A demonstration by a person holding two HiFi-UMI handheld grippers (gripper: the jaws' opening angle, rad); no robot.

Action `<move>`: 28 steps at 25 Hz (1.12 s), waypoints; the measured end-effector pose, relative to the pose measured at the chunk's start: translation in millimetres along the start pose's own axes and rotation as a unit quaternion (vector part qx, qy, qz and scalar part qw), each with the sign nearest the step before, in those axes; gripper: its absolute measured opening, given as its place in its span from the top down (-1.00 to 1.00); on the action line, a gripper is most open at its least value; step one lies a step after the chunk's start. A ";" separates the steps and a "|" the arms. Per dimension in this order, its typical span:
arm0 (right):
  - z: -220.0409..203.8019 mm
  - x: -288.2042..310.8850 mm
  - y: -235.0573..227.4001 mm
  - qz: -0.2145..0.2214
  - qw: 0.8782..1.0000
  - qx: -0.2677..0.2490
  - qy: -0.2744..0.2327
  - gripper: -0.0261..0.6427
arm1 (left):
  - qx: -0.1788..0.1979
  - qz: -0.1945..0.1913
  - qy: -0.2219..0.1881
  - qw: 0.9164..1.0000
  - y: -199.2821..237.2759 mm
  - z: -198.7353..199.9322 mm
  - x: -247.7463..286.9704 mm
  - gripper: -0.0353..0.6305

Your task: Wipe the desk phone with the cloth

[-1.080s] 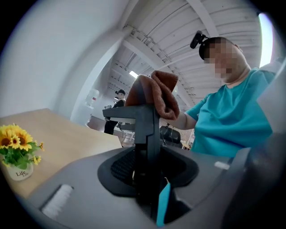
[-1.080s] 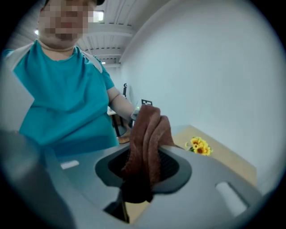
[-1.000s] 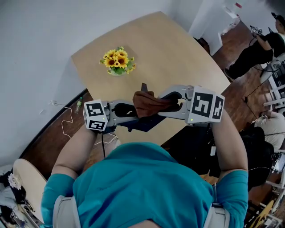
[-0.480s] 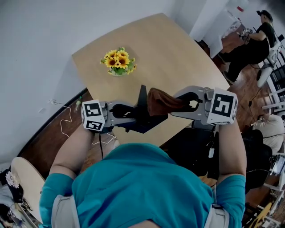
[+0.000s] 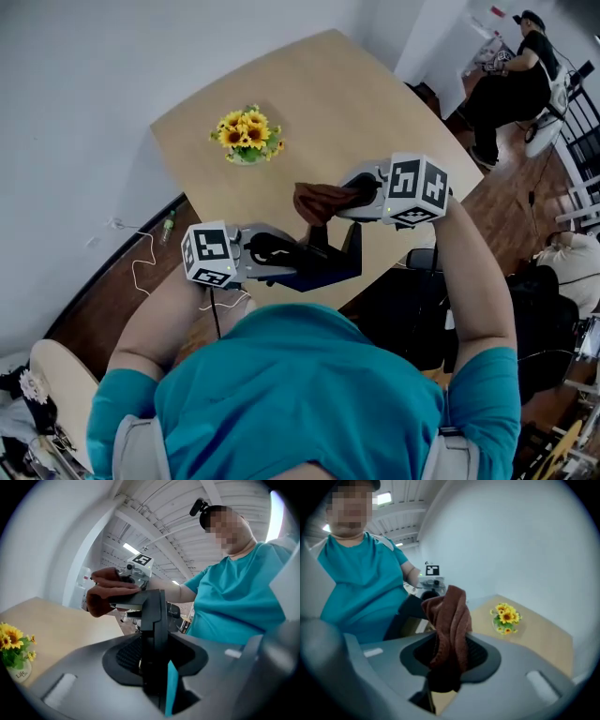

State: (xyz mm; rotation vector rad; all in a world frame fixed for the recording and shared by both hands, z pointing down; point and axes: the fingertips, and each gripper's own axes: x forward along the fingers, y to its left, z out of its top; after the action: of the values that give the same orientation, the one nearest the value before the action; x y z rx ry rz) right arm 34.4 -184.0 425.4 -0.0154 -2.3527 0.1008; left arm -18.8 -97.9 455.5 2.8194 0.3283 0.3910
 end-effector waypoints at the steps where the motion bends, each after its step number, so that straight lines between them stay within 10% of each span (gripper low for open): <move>1: -5.5 -2.0 -7.8 -0.019 1.000 0.006 0.005 0.58 | -0.001 0.001 -0.003 1.000 -0.2 -0.1 -1.3 0.40; 4: 2.0 -26.5 -5.1 -0.049 0.998 0.011 -0.043 0.58 | -0.013 0.008 -0.018 1.000 4.8 0.3 -9.7 0.40; 9: 32.7 -53.4 72.8 0.029 0.990 -0.030 -0.135 0.58 | -0.037 0.025 -0.059 0.997 14.7 7.8 -36.8 0.40; 14: -4.8 -22.7 71.3 0.055 0.994 -0.005 -0.090 0.57 | -0.030 0.019 -0.066 0.997 12.4 15.1 -39.2 0.40; 22: -42.6 -25.0 4.0 -0.062 0.995 0.060 -0.054 0.58 | -0.020 0.000 -0.064 0.998 -1.3 17.7 -30.8 0.40; 25: -9.2 -37.7 24.2 -0.064 0.995 0.004 -0.078 0.58 | 0.027 0.006 -0.018 0.999 -5.1 15.2 -22.8 0.40; 28: 3.2 -25.4 51.5 -0.036 0.994 -0.097 0.037 0.58 | 0.059 0.000 0.033 0.998 -5.9 6.8 -14.5 0.40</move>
State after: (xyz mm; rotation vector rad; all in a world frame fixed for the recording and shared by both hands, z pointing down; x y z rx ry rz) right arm 49.1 -134.0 401.2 -0.0294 -2.2775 -0.1604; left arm -31.5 -97.7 444.1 2.9264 0.3767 0.4801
